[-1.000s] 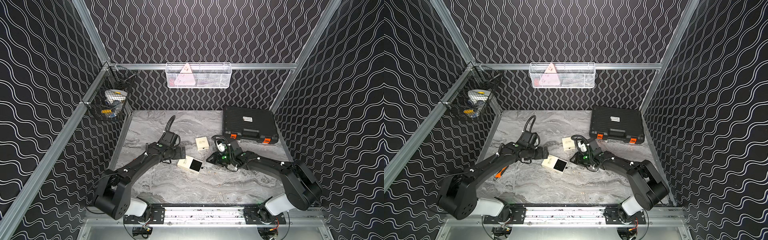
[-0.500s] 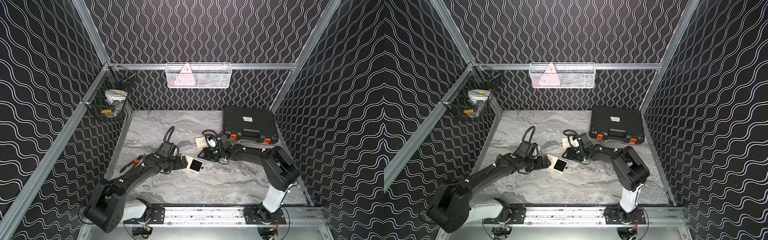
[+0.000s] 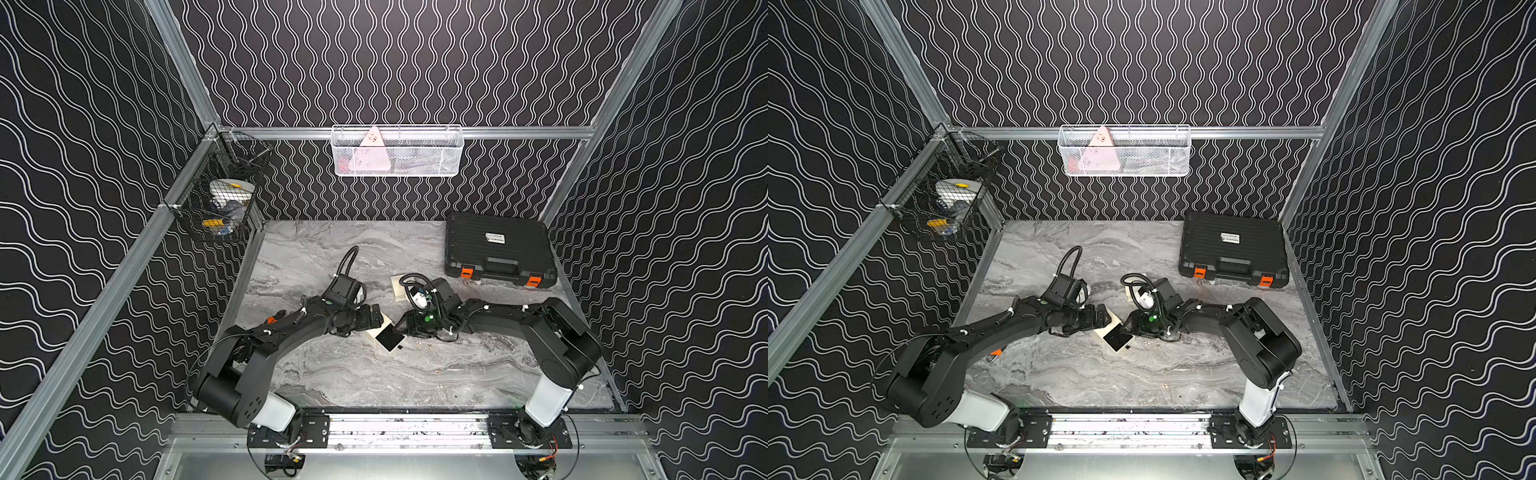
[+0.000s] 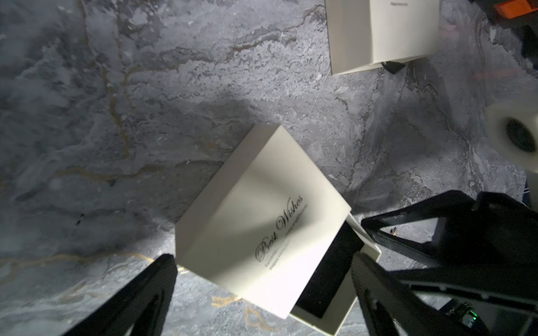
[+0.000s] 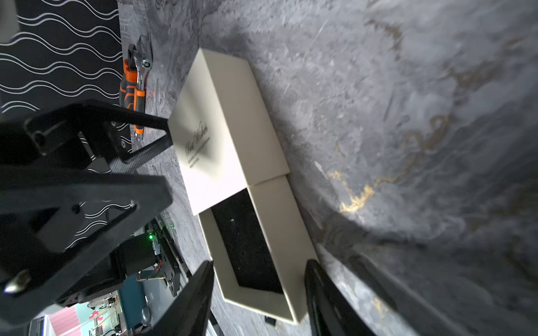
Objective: Place the earrings into the drawer-style jewelry box
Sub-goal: Adjust the jewelry box at the center of the board.
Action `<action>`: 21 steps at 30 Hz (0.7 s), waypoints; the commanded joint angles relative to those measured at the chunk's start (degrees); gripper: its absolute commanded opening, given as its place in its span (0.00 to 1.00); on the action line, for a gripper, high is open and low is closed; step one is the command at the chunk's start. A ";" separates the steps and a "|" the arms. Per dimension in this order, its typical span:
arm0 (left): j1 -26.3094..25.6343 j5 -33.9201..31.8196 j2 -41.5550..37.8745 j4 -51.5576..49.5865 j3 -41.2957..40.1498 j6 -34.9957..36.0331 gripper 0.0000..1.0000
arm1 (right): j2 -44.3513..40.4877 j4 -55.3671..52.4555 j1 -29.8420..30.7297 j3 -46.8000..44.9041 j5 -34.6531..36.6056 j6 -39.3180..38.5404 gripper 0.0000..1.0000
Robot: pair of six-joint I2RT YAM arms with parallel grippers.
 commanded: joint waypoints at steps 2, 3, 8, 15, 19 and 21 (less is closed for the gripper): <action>0.48 -0.31 1.27 2.30 0.65 1.39 0.99 | -0.85 1.54 2.25 -0.93 -0.94 1.11 0.54; 0.55 -0.33 1.52 2.50 0.76 1.50 0.99 | -0.94 1.33 2.76 -1.02 -0.68 1.10 0.54; 1.44 -0.75 2.68 1.84 1.91 2.65 0.99 | -3.11 -1.69 3.64 -1.42 1.52 0.09 0.54; 2.24 -2.63 -0.71 -5.43 3.37 6.22 0.99 | -10.16 -21.55 3.60 4.03 14.41 -7.73 0.53; 1.76 -3.51 -4.74 -10.44 3.28 8.58 0.99 | -11.20 -34.08 3.59 7.25 28.21 -11.90 0.41; 1.51 -3.65 -7.01 -11.66 2.32 8.86 0.99 | -10.72 -37.69 3.64 8.52 31.66 -13.08 0.33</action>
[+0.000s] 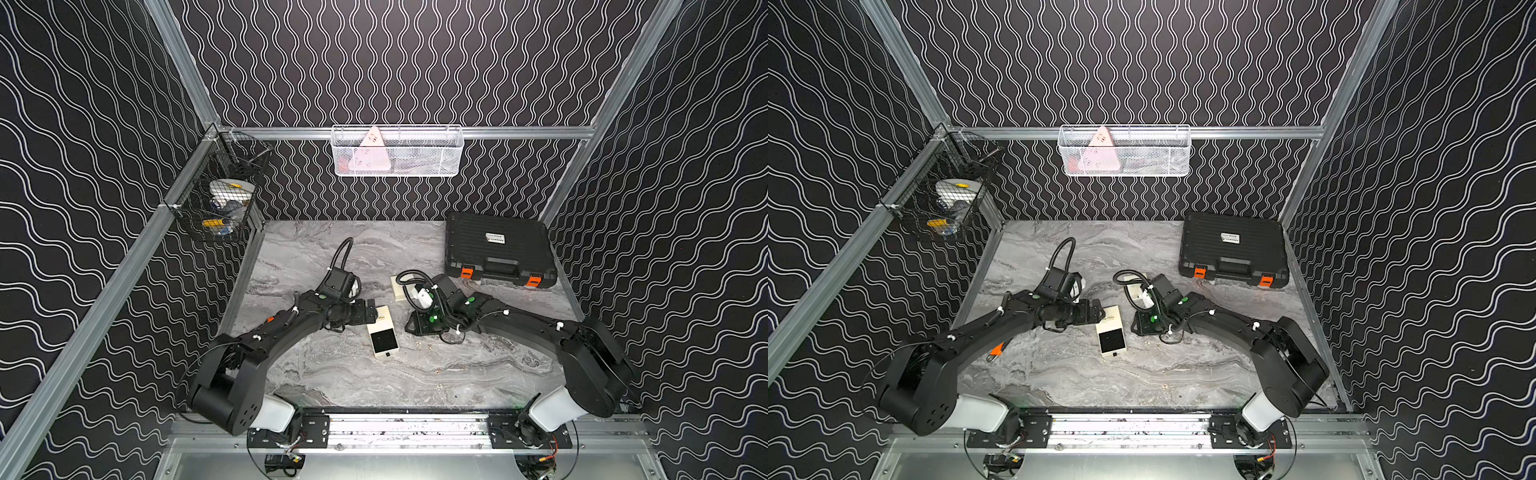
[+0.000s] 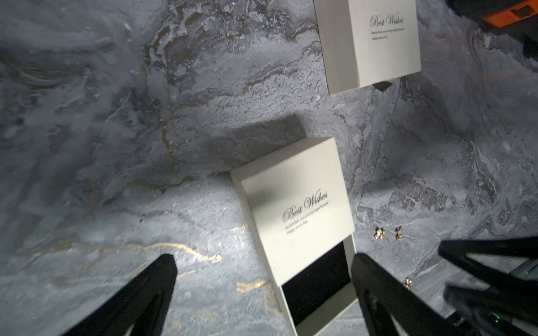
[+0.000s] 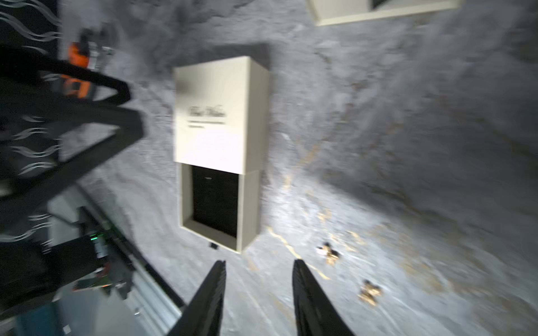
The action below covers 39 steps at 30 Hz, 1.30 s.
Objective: Place the earrings into the drawer-style jewelry box
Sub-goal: Adjust the jewelry box at the center of the board, then pick up the earring from the center of the board.
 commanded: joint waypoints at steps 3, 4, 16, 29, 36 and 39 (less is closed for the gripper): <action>-0.49 -0.43 -3.61 -5.88 -1.55 2.00 0.99 | 1.30 -13.96 0.47 2.79 11.72 -4.60 0.25; -0.50 -0.01 -3.78 -6.11 -1.73 1.87 0.99 | 1.79 -14.37 0.90 3.24 11.98 -4.70 0.24; -0.68 3.05 -2.35 -3.76 -2.81 1.39 0.99 | 9.57 -14.44 7.84 7.19 17.25 -4.04 0.20; -0.70 3.06 -2.61 -3.55 -3.51 1.51 0.99 | 13.11 -13.21 8.45 9.92 16.27 -4.40 0.17; -0.74 2.71 -2.82 -3.70 -3.51 1.61 0.99 | 13.39 -13.48 8.53 9.26 17.27 -4.24 0.15; -0.67 2.80 -2.79 -3.57 -3.60 1.60 0.99 | 13.31 -13.43 8.57 9.12 17.18 -4.25 0.14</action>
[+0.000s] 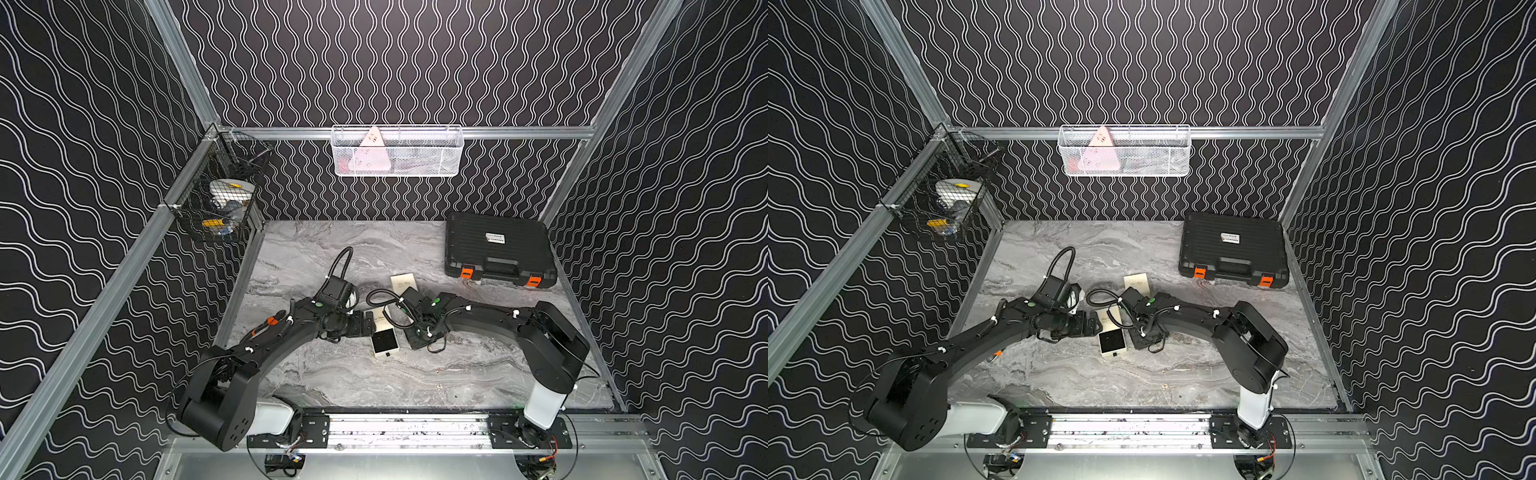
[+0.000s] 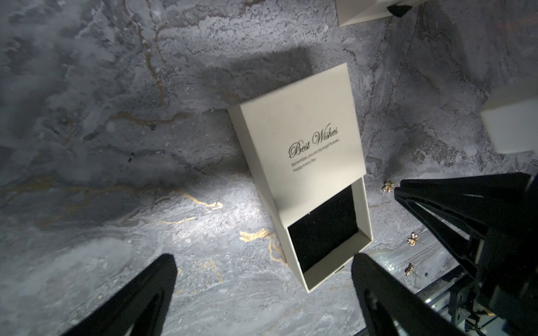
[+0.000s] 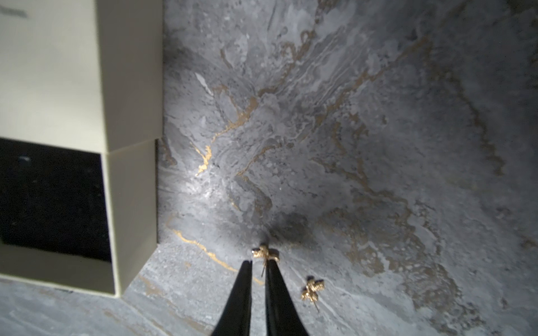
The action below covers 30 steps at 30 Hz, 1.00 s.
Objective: Place the earrings into the drawer-style jewelry box
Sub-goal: Pick up the earring from the center of the board.
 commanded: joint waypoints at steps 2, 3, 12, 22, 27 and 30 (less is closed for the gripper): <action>0.00 -0.22 -0.22 -0.13 -0.11 1.20 0.99 | 0.15 -0.40 0.17 -0.18 0.75 0.21 0.14; 0.04 -0.26 -0.18 -0.14 -0.06 1.21 0.99 | 0.27 -0.42 0.17 -0.23 0.76 0.17 0.14; -0.03 -0.62 -0.38 -0.31 -0.14 1.21 0.99 | 0.06 -0.04 0.26 -1.24 0.53 0.47 0.12; 0.04 -0.76 -0.36 -0.23 -0.23 1.12 0.99 | -0.20 0.47 0.26 -1.33 1.48 0.45 0.06; -0.02 -0.88 -0.26 -0.25 -0.23 1.21 0.99 | -0.24 0.24 0.26 -1.24 1.39 0.47 0.00; 0.00 -1.02 -0.31 -0.23 0.08 1.68 0.99 | -1.51 0.30 0.17 -1.27 0.15 0.95 0.00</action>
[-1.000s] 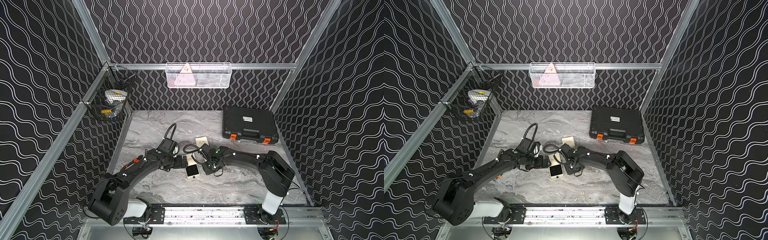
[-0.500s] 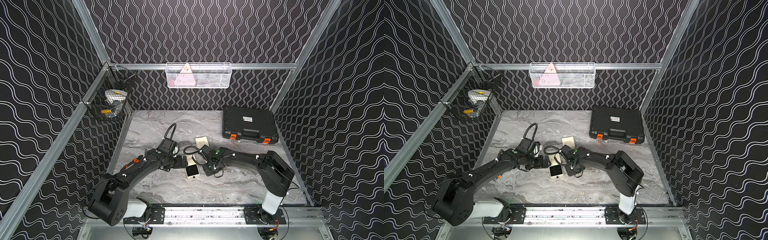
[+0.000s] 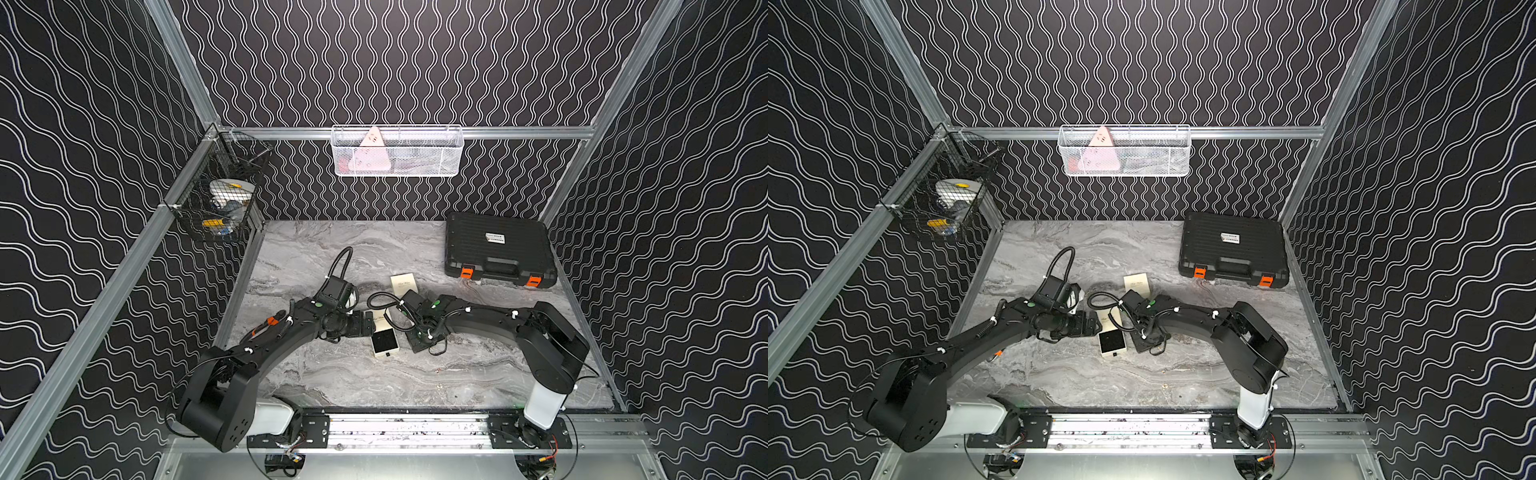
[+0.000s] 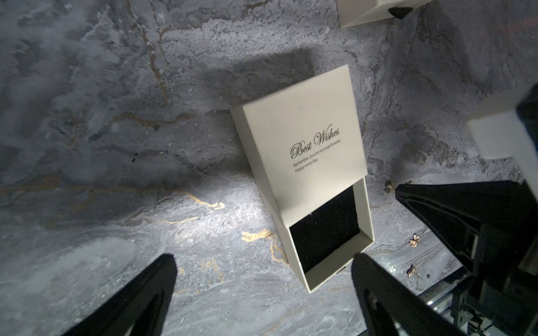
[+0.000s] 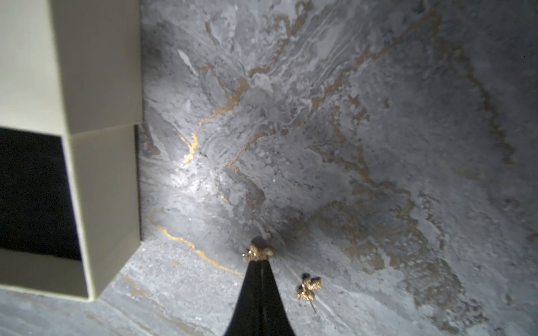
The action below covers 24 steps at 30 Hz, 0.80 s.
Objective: Place the earrings into the drawer-style jewelry box
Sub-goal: Pick up the earring from the center of the board.
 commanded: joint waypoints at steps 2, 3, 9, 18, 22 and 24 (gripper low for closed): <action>0.01 -0.67 -0.05 -0.21 0.38 2.20 0.99 | -2.92 0.35 -0.32 0.03 -1.87 1.11 0.00; -0.02 -0.22 -0.06 -0.20 0.57 2.84 0.99 | -4.06 0.77 -0.73 0.03 -3.28 1.30 0.00; -0.62 4.46 -3.34 2.07 0.00 7.04 0.98 | -13.62 8.82 -8.51 -6.84 -23.78 4.49 0.00; -6.28 16.66 -14.13 11.36 -3.90 18.76 0.92 | -25.68 24.03 -20.61 -17.78 -49.68 11.32 0.00; -6.28 23.54 -15.76 19.72 -5.89 20.24 0.88 | -27.54 29.30 -22.82 -20.19 -56.38 14.47 0.00; -6.28 26.70 -15.77 24.90 -7.25 20.36 0.88 | -28.29 31.03 -23.18 -20.78 -58.71 15.60 0.00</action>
